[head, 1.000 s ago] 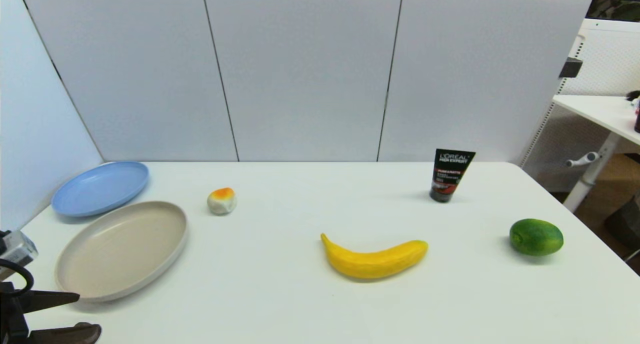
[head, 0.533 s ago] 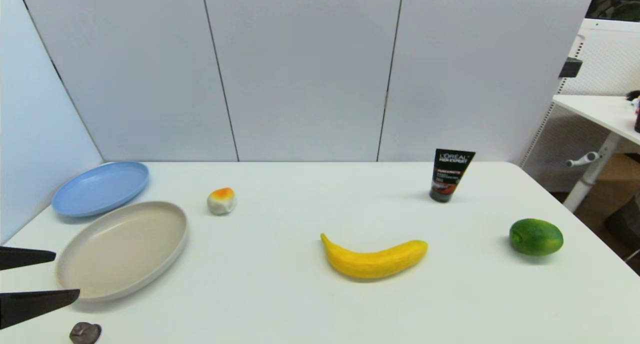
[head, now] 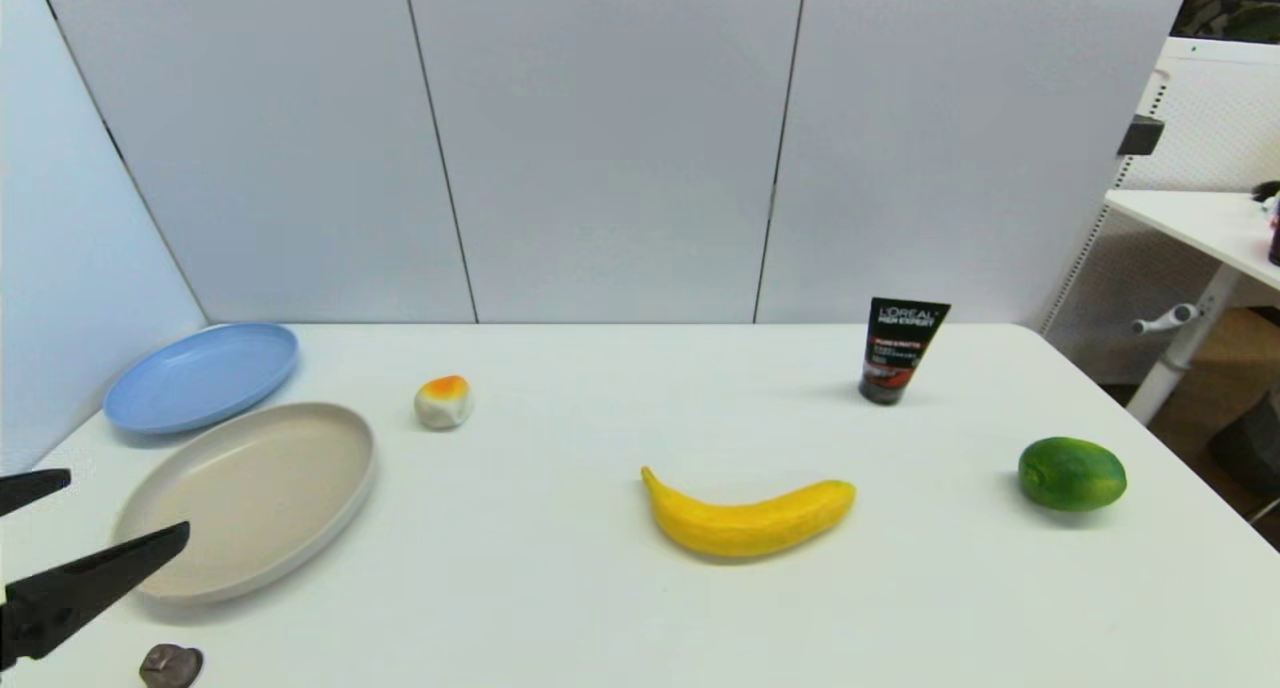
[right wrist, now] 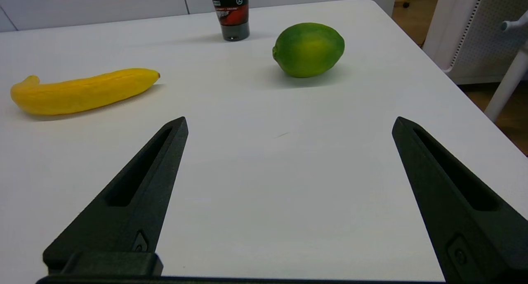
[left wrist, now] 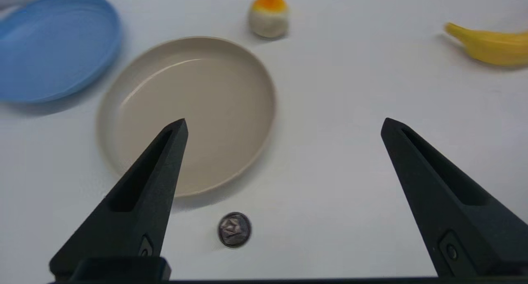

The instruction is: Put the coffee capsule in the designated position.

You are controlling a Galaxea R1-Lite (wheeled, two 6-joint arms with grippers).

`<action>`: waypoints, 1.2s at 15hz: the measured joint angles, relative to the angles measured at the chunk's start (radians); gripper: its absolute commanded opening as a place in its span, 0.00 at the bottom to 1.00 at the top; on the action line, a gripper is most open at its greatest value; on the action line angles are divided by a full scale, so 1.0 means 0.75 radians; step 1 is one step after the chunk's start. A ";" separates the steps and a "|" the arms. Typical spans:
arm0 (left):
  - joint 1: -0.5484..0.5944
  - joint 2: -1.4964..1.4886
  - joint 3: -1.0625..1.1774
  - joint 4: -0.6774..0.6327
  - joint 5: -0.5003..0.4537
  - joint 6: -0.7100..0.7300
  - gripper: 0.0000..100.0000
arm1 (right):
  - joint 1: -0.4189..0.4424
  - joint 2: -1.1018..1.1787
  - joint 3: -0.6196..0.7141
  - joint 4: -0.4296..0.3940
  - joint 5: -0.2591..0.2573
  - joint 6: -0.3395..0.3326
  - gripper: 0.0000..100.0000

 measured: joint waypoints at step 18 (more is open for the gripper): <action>-0.040 -1.014 0.782 -0.237 0.342 -0.207 1.00 | 0.000 0.000 0.000 0.001 0.000 0.001 1.00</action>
